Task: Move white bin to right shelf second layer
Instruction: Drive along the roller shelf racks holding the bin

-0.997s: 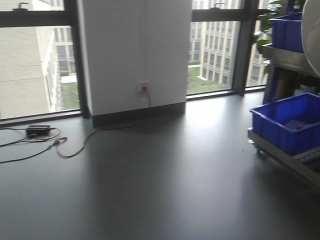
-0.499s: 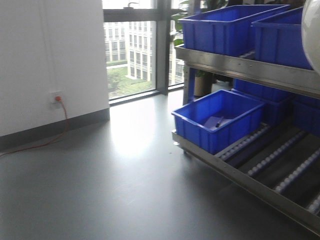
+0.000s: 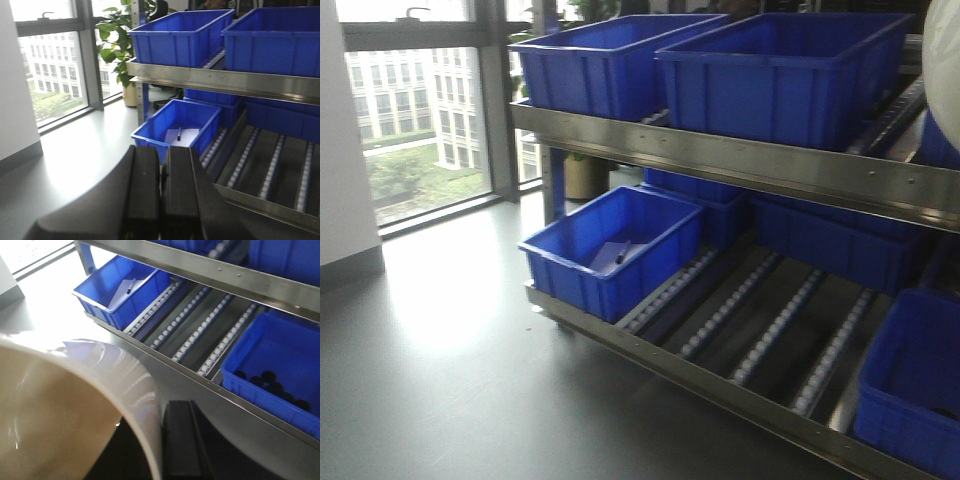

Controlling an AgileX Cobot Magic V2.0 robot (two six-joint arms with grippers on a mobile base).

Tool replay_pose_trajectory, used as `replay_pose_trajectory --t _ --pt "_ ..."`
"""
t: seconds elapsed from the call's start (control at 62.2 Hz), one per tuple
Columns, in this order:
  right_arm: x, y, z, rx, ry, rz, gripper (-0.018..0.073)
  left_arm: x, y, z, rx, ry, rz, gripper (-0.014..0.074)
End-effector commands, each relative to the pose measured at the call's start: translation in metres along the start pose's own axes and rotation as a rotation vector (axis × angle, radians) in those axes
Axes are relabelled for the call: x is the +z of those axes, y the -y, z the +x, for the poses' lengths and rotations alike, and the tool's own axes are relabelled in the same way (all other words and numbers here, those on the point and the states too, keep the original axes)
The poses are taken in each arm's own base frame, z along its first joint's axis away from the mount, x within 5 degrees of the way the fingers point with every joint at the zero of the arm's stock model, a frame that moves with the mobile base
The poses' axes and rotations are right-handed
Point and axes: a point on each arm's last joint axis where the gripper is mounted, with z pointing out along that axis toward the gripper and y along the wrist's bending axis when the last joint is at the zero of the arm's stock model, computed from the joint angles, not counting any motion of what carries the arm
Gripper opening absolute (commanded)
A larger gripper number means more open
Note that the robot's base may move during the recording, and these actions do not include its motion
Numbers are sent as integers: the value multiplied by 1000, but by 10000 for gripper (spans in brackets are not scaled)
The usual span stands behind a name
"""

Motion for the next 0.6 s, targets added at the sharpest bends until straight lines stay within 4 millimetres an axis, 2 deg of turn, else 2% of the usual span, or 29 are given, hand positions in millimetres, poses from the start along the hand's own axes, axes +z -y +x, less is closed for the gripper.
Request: replay_pose_trajectory --t 0.0,0.579 --pt "-5 -3 -18 0 121 -22 57 0 0 4 -9 63 0 85" --pt "-5 -3 -18 0 121 -22 57 0 0 4 -9 63 0 85"
